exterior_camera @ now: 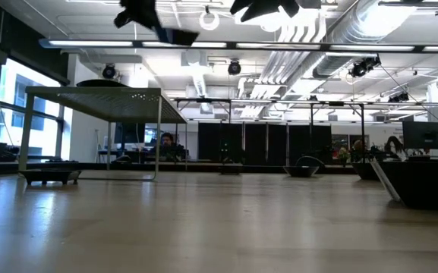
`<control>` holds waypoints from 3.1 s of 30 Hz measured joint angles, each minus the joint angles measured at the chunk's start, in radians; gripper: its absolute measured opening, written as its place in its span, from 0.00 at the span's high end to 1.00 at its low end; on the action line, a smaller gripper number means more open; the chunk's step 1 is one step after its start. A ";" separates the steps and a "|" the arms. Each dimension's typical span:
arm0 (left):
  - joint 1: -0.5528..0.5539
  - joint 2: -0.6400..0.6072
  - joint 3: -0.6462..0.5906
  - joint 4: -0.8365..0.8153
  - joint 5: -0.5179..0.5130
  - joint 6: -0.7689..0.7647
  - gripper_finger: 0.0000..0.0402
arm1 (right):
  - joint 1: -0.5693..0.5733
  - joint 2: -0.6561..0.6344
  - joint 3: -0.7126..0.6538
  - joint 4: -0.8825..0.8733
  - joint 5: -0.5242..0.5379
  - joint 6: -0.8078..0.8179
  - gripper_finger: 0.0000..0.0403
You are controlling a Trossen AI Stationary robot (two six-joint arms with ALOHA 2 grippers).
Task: Pick & Place Mini shaped plates
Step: Stack the distorted square plate on the other distorted square plate on the shelf, then stack the square plate on the other square plate on the shelf
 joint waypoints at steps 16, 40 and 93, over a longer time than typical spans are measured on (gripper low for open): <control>0.522 0.103 0.000 -0.068 0.300 0.372 1.00 | 0.000 0.000 0.000 0.000 -0.074 -0.019 0.63; 0.647 0.219 -0.062 -0.107 0.442 0.442 1.00 | 0.000 0.000 0.000 0.001 -0.081 -0.024 0.63; 0.103 -0.273 -0.450 0.382 0.370 0.098 0.99 | 0.009 -0.015 -0.375 0.426 -0.395 0.073 0.96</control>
